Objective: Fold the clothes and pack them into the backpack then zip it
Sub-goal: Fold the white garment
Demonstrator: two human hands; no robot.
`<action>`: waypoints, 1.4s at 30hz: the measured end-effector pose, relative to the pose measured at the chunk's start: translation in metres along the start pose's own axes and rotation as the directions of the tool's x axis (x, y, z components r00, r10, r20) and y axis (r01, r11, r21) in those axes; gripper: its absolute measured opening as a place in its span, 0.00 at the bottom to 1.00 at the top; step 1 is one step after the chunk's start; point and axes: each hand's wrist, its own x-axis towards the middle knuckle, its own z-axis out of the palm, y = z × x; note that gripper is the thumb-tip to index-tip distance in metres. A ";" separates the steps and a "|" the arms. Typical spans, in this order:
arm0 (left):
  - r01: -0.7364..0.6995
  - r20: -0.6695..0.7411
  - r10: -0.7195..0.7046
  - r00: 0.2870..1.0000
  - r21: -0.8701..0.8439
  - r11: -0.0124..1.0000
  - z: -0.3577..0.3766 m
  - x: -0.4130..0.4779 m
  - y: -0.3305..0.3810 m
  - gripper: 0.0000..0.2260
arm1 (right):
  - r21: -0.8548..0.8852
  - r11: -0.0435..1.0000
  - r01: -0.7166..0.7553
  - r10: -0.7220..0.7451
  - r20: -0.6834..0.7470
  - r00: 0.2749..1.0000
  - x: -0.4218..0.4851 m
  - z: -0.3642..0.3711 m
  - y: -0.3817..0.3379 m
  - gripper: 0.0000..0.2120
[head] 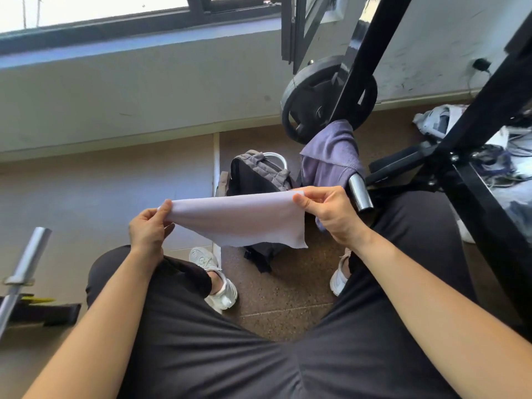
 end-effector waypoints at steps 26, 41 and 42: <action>-0.060 0.189 0.085 0.978 -0.136 0.989 0.004 -0.016 0.000 0.12 | -0.116 0.993 -0.023 -0.008 -0.260 0.965 -0.001 -0.004 0.017 0.06; -0.174 0.237 0.153 0.959 0.070 0.982 0.039 -0.066 -0.008 0.10 | -0.500 0.866 0.032 -0.225 -0.331 0.916 0.001 0.005 0.024 0.15; -0.178 0.264 0.153 0.952 0.075 0.981 0.043 -0.073 -0.008 0.10 | -0.486 0.873 0.050 -0.221 -0.300 0.928 -0.001 0.009 0.023 0.17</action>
